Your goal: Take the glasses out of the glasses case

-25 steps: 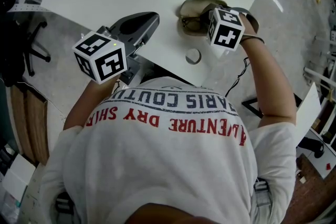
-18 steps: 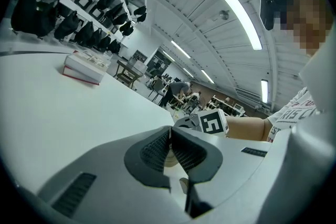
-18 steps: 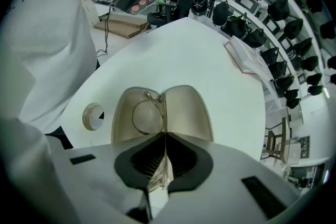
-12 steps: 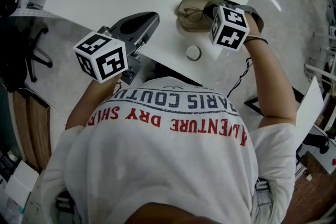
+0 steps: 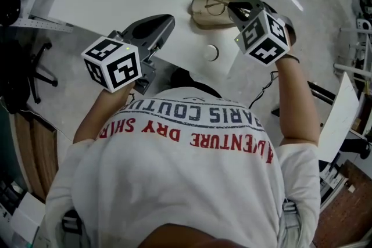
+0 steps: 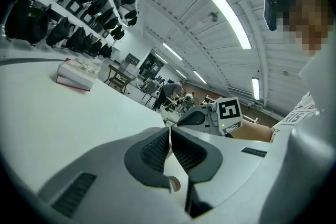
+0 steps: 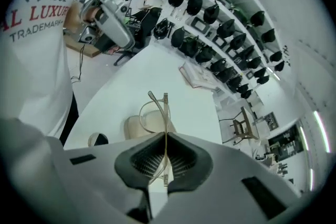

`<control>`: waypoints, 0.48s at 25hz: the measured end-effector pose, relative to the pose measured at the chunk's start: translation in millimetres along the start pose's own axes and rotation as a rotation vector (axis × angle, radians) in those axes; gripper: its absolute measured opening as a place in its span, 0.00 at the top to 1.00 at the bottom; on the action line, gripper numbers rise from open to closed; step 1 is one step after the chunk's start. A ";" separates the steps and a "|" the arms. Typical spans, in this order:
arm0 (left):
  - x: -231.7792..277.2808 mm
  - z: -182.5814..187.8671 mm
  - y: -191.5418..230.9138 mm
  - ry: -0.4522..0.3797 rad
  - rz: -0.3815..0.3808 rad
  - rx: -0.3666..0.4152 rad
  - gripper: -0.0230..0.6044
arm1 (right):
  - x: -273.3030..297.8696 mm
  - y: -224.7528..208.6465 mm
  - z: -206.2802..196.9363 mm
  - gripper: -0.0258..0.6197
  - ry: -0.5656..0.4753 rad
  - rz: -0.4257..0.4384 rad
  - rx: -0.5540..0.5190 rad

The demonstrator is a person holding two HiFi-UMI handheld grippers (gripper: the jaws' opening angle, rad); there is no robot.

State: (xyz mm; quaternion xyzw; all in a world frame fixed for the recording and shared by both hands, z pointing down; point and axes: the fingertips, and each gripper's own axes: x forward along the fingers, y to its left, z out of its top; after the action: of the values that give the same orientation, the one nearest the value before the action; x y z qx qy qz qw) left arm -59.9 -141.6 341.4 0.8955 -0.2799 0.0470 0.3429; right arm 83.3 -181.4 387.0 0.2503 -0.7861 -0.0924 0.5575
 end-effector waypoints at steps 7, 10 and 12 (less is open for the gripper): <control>-11.3 2.4 -34.4 -0.008 -0.056 0.067 0.91 | -69.2 5.6 19.7 0.91 -0.209 -0.153 0.361; -17.7 4.2 -50.8 -0.014 -0.079 0.098 0.91 | -96.8 15.7 24.7 0.91 -0.310 -0.198 0.499; -22.9 5.0 -60.9 -0.027 -0.086 0.116 0.91 | -114.0 24.4 28.3 0.91 -0.380 -0.225 0.569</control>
State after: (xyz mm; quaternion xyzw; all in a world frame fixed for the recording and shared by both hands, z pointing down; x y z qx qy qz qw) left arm -47.2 -97.0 295.5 0.9256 -0.2424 0.0361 0.2885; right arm 78.9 -107.7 292.5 0.4588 -0.8374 0.0243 0.2960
